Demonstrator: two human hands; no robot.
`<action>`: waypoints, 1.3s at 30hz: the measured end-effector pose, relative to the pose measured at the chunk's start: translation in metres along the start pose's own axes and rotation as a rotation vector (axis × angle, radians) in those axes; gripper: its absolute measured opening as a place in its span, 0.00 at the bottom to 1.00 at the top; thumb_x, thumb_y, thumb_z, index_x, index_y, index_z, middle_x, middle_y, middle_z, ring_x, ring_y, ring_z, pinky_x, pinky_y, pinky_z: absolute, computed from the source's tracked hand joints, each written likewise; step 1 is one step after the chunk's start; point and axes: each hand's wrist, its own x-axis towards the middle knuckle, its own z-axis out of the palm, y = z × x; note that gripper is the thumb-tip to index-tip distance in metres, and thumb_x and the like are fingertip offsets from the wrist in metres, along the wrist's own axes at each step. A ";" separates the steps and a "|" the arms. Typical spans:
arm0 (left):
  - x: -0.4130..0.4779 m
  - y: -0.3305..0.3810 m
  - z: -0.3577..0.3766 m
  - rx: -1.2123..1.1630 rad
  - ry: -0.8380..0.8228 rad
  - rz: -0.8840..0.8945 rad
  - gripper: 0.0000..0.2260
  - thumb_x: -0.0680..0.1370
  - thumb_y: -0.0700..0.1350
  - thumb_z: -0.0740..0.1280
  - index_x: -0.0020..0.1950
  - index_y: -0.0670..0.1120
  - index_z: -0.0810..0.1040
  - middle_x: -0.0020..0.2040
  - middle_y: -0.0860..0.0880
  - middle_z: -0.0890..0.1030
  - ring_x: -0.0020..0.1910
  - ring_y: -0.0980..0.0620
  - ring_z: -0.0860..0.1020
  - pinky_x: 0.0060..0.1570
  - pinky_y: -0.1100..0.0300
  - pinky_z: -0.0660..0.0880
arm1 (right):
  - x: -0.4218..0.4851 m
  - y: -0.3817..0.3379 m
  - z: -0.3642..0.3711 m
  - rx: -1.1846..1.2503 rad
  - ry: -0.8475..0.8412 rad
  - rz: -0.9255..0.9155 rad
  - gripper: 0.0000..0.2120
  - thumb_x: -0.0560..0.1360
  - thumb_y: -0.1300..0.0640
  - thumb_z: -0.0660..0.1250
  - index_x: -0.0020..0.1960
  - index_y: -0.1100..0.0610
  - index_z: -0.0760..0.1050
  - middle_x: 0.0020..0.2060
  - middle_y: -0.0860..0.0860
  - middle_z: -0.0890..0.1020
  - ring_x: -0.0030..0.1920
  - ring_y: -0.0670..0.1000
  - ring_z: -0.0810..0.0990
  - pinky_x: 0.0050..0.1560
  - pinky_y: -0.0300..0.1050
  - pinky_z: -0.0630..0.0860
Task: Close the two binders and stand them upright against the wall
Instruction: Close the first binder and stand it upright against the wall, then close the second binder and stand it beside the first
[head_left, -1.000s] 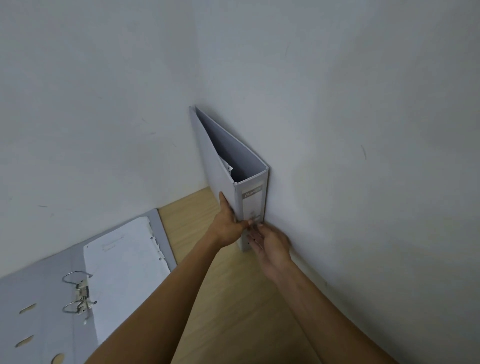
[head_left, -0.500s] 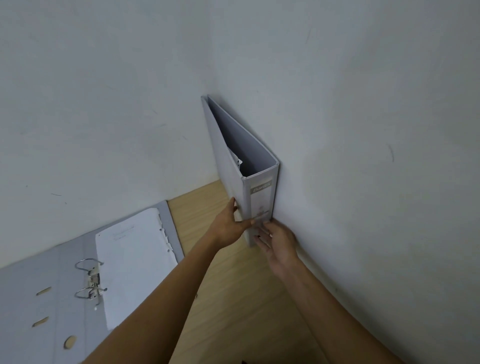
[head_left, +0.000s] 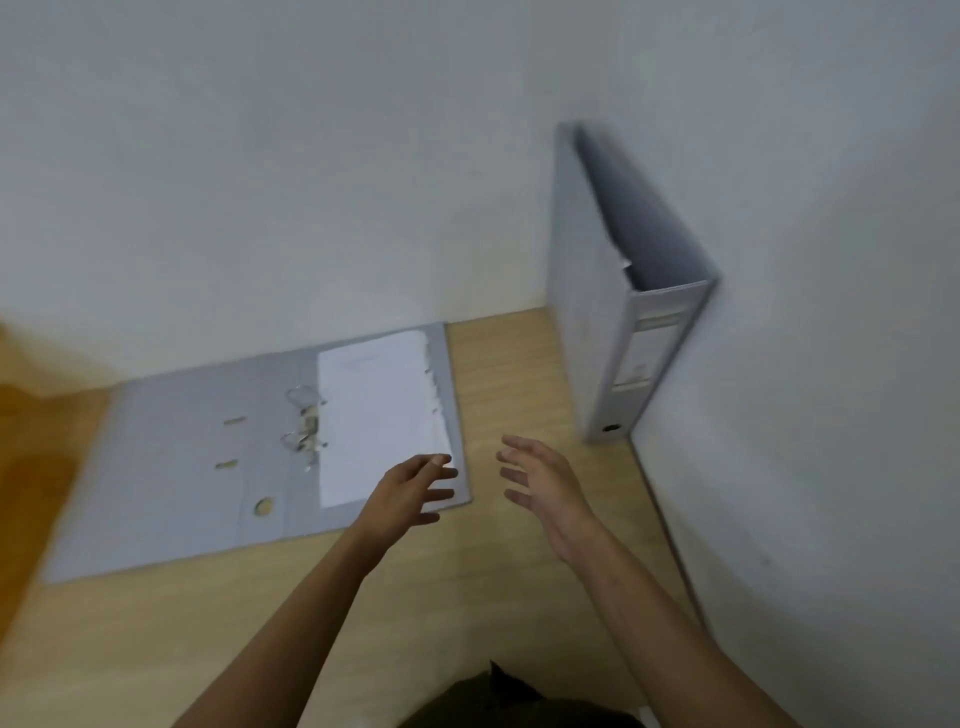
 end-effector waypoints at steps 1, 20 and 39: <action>-0.008 -0.008 -0.013 -0.029 0.031 -0.019 0.18 0.83 0.55 0.60 0.67 0.48 0.77 0.62 0.51 0.83 0.58 0.50 0.83 0.54 0.53 0.80 | -0.001 0.003 0.013 -0.020 -0.030 0.007 0.17 0.80 0.55 0.65 0.68 0.53 0.77 0.64 0.51 0.81 0.62 0.52 0.80 0.60 0.49 0.78; -0.081 -0.173 -0.260 -0.316 0.279 -0.156 0.15 0.82 0.53 0.62 0.64 0.47 0.79 0.59 0.50 0.84 0.56 0.50 0.84 0.50 0.54 0.80 | -0.014 0.083 0.274 -0.287 -0.210 0.110 0.15 0.80 0.55 0.67 0.66 0.53 0.78 0.63 0.51 0.81 0.62 0.53 0.80 0.64 0.54 0.78; -0.069 -0.221 -0.378 -0.308 0.386 -0.220 0.13 0.82 0.50 0.64 0.65 0.49 0.76 0.60 0.50 0.82 0.58 0.49 0.81 0.51 0.54 0.79 | 0.075 0.079 0.503 -0.985 -0.372 -0.140 0.29 0.78 0.58 0.65 0.77 0.57 0.65 0.81 0.54 0.59 0.80 0.57 0.60 0.75 0.49 0.64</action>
